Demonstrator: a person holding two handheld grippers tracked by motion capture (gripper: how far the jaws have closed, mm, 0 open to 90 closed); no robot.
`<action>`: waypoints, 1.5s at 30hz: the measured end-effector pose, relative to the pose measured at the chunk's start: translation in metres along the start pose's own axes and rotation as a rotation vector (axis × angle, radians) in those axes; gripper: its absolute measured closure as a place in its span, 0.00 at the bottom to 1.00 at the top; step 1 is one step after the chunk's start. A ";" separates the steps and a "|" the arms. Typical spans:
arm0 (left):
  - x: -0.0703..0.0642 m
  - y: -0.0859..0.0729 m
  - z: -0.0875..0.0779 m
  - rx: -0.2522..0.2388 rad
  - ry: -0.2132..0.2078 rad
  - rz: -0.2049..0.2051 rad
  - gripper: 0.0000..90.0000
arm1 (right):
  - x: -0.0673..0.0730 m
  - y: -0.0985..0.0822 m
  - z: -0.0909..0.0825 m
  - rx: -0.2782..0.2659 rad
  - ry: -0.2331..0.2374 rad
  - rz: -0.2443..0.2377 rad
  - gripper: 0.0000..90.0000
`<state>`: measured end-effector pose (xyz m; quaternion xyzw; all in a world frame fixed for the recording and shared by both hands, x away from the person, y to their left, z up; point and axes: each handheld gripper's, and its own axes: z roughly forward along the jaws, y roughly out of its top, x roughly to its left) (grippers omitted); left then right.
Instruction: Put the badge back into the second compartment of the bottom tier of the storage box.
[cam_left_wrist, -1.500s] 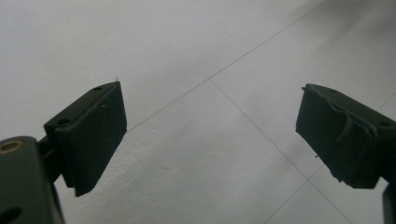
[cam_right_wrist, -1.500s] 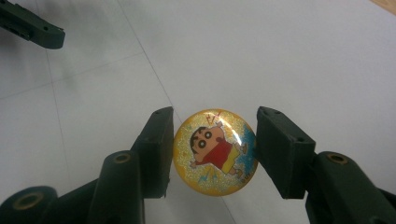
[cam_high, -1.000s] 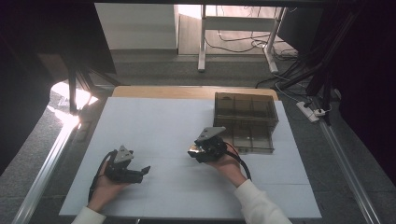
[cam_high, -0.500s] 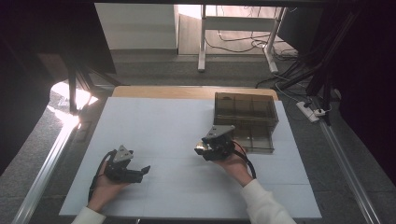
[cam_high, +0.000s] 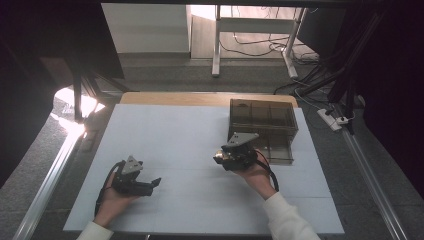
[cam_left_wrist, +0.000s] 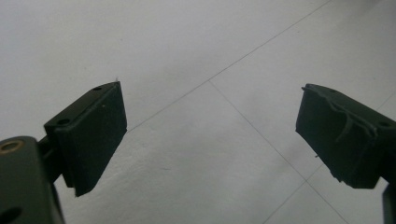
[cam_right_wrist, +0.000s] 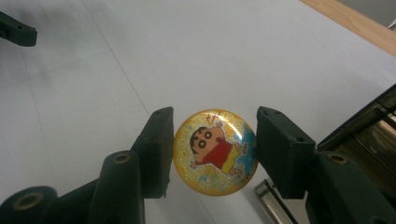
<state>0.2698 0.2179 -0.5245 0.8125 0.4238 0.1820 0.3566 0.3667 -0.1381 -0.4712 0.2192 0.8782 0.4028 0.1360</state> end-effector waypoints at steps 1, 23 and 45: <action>0.000 0.000 0.000 0.000 0.000 0.000 0.10 | -0.001 0.000 -0.001 0.003 -0.005 -0.002 0.53; 0.000 0.000 0.000 0.001 0.003 0.001 0.10 | -0.021 -0.008 -0.021 -0.019 -0.061 0.039 0.53; -0.001 0.000 0.000 -0.001 0.002 0.004 0.10 | -0.053 -0.022 -0.049 -0.037 -0.157 0.105 0.53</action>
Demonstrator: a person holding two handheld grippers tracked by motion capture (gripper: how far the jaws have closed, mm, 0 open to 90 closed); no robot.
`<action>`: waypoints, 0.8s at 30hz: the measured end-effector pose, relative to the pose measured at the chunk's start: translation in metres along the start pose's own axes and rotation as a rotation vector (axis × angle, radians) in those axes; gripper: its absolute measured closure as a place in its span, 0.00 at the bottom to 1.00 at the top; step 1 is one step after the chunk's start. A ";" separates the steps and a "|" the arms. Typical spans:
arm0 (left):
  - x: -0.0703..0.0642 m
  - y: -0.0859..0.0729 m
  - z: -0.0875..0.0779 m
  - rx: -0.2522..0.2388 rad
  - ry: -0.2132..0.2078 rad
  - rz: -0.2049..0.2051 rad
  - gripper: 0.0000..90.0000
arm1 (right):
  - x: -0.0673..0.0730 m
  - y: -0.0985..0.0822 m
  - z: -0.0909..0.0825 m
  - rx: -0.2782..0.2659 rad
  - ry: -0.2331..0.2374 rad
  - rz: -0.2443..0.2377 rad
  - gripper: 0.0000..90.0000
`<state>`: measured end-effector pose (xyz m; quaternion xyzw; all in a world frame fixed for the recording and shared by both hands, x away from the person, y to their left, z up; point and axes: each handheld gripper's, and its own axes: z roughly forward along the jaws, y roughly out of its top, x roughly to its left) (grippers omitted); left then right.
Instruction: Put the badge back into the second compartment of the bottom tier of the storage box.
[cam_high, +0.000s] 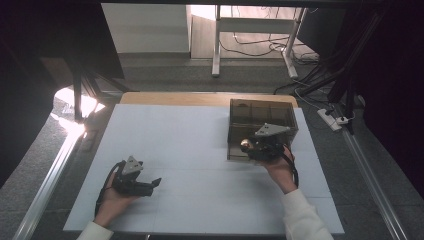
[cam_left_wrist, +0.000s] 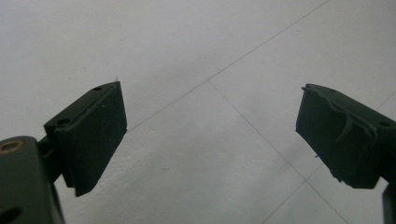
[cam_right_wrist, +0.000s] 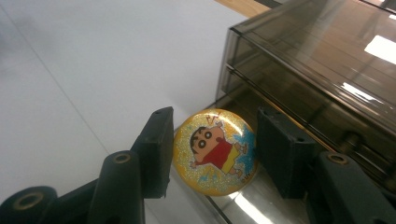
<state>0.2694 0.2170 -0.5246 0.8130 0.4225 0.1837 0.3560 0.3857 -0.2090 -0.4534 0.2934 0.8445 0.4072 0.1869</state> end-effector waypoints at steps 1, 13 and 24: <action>0.000 0.000 0.000 0.000 0.000 0.000 0.10 | -0.002 -0.001 -0.001 0.001 -0.005 0.004 0.53; 0.000 0.000 0.000 0.004 0.000 0.002 0.10 | -0.030 -0.016 -0.008 0.022 -0.073 0.064 0.53; -0.001 0.000 0.001 0.007 0.001 0.006 0.10 | -0.040 -0.030 0.004 0.105 -0.123 0.066 0.53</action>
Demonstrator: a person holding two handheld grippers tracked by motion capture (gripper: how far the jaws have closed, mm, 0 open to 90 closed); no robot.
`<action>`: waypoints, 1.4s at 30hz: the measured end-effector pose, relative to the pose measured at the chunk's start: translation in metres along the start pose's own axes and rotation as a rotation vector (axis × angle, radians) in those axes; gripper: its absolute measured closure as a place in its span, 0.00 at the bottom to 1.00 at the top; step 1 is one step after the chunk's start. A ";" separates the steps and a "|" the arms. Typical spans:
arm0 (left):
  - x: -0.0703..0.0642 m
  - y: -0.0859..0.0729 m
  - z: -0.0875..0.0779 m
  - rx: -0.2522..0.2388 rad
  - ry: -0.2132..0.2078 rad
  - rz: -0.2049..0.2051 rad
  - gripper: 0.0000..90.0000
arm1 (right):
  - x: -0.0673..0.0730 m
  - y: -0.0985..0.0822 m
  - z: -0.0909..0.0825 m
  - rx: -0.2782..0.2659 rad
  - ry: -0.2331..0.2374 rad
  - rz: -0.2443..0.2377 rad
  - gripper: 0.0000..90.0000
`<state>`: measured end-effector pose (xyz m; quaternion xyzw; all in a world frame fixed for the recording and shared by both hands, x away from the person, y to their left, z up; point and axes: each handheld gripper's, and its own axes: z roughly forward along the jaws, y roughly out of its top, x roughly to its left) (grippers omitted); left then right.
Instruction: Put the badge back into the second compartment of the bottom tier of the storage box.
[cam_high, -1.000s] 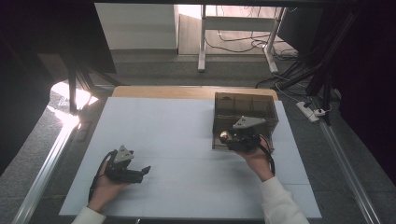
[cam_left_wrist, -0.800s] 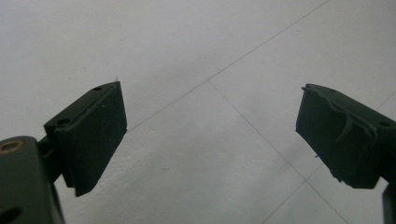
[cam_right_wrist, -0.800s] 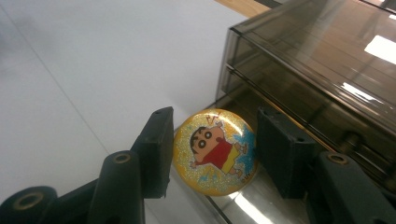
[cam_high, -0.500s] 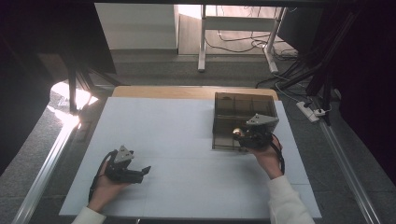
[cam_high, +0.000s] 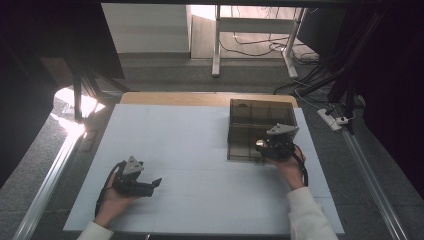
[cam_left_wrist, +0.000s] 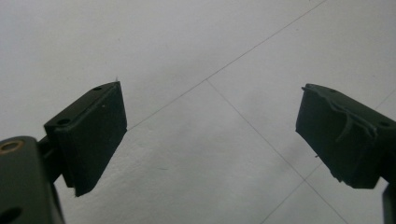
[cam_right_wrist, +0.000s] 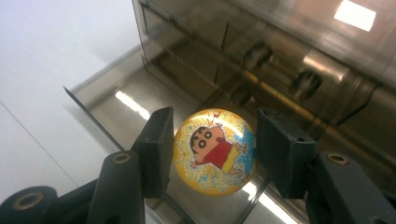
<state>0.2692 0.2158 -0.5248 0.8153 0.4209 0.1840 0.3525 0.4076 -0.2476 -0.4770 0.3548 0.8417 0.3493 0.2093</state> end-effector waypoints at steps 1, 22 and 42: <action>0.000 0.000 0.000 0.000 0.000 -0.001 0.10 | 0.000 -0.001 0.002 0.010 0.002 -0.002 0.53; 0.002 0.000 0.000 -0.007 -0.003 -0.007 0.10 | 0.009 -0.009 -0.008 -0.105 0.121 0.048 0.30; 0.003 0.000 0.000 -0.025 -0.006 -0.001 0.10 | 0.028 -0.075 -0.058 -0.161 0.112 0.022 0.27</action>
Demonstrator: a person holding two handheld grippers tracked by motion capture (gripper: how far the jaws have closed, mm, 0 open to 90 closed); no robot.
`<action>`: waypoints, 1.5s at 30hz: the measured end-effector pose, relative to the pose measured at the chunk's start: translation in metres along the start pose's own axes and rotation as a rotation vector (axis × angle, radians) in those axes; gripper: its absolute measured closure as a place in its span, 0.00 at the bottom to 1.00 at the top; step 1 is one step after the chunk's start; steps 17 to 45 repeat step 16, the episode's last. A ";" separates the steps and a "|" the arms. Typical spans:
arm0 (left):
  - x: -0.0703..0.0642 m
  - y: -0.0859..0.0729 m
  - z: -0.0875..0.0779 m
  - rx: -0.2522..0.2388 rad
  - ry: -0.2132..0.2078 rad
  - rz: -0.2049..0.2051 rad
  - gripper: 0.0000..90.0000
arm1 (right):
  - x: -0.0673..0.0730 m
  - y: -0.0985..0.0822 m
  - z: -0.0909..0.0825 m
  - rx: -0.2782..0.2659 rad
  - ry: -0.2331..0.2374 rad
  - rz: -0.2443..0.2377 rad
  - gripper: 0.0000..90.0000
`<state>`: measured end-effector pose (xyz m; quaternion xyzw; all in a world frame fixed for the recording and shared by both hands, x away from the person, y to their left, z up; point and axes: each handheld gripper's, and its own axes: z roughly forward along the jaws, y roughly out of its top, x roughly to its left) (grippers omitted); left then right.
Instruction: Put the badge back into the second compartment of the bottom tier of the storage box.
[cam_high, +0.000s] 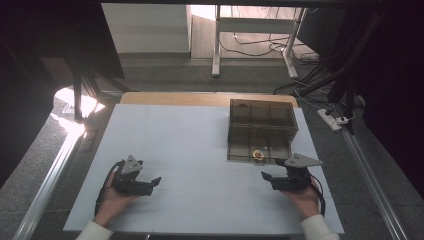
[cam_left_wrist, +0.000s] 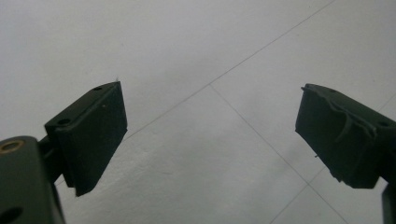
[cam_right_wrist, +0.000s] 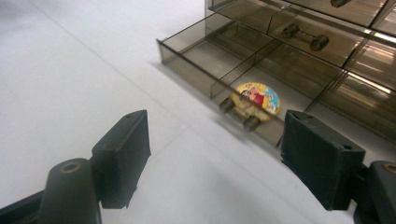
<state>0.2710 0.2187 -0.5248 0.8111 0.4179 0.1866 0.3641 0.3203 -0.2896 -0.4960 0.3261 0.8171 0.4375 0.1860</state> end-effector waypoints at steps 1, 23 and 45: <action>0.000 0.000 0.000 -0.001 -0.001 0.000 0.10 | 0.001 -0.003 -0.003 -0.006 0.009 0.002 0.27; -0.001 0.001 -0.002 -0.011 0.004 0.007 0.10 | 0.004 -0.016 -0.014 -0.002 0.035 -0.028 0.26; -0.001 0.001 -0.002 -0.011 0.004 0.007 0.10 | 0.004 -0.016 -0.014 -0.002 0.035 -0.028 0.26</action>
